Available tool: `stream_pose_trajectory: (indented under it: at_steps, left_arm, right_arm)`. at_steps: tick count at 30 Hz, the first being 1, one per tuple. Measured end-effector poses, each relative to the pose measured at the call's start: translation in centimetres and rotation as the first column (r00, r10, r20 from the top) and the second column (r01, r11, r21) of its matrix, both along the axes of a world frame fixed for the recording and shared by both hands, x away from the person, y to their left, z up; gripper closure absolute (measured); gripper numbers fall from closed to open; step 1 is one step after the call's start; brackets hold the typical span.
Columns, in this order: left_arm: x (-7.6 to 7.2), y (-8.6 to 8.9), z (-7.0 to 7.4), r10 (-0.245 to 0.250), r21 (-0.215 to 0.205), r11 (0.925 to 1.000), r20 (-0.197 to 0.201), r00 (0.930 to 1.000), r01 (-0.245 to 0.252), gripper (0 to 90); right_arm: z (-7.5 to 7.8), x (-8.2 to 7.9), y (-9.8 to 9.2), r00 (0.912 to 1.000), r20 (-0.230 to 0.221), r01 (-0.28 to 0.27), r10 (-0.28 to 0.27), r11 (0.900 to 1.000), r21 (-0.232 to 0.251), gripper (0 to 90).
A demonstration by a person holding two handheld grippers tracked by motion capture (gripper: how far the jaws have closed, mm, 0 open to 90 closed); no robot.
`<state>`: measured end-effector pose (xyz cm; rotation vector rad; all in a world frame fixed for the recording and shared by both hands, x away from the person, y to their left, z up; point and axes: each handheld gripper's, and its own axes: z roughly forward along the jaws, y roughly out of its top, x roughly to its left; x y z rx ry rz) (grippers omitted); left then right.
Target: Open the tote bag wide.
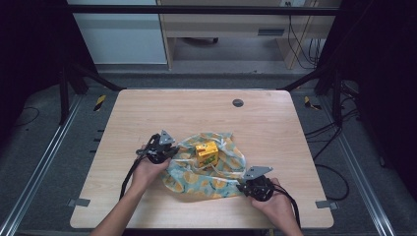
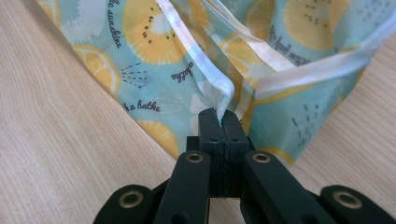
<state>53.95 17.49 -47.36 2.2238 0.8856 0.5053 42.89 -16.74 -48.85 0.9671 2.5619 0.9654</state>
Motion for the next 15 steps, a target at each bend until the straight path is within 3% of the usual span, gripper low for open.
stream_pose_trajectory:
  at_steps: [15]
  left_arm:
    - [0.49, 0.49, -0.56, 0.017, 0.003, 0.9998, -0.013, 0.9998, -0.017, 90.0]
  right_arm:
    - [-0.17, -0.32, -0.8, 0.9994, -0.025, 0.024, -0.025, 1.0, -0.002, 90.0]
